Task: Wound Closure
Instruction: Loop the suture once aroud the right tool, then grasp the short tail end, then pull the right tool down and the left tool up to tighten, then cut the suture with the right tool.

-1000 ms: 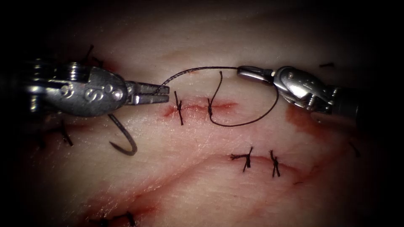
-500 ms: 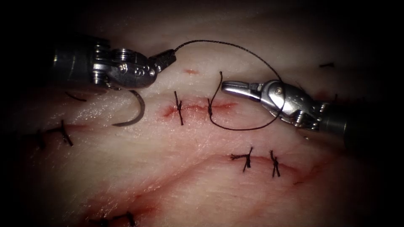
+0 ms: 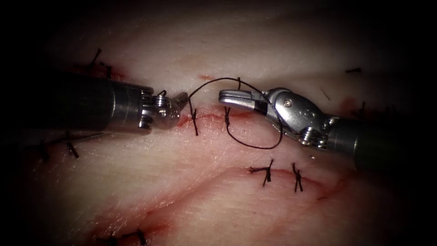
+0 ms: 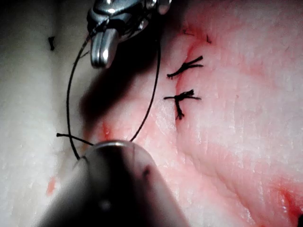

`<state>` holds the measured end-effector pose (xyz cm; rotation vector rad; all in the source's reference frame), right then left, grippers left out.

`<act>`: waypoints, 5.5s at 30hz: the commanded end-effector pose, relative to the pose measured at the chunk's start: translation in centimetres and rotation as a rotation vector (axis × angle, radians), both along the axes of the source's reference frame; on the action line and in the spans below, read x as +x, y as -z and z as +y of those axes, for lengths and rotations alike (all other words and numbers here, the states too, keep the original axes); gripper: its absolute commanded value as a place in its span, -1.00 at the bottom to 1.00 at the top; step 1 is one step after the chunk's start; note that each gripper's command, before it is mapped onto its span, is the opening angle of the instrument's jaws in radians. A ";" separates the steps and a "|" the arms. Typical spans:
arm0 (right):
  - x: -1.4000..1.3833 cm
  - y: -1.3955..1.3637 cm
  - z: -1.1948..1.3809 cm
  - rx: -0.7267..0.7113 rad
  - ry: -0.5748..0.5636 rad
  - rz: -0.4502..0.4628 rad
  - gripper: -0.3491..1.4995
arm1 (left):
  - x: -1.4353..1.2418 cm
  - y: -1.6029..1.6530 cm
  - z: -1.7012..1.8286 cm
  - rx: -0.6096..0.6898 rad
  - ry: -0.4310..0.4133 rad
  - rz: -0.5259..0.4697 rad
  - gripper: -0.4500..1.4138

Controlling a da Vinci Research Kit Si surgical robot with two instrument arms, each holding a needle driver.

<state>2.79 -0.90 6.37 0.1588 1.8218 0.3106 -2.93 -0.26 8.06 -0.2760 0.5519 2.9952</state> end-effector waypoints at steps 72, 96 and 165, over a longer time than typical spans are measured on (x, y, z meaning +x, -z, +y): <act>-0.07 -1.02 -0.65 0.570 -0.369 -0.520 -1.00 | 1.12 1.17 2.08 0.040 0.194 -0.080 -0.93; -0.12 -1.22 -1.32 0.503 -0.316 -0.523 -1.00 | 1.89 1.01 3.46 -0.120 0.307 -0.142 -1.00; 0.34 -1.39 -0.61 0.376 -0.218 -0.677 0.77 | 0.50 3.45 2.81 -0.481 0.312 -0.559 -1.00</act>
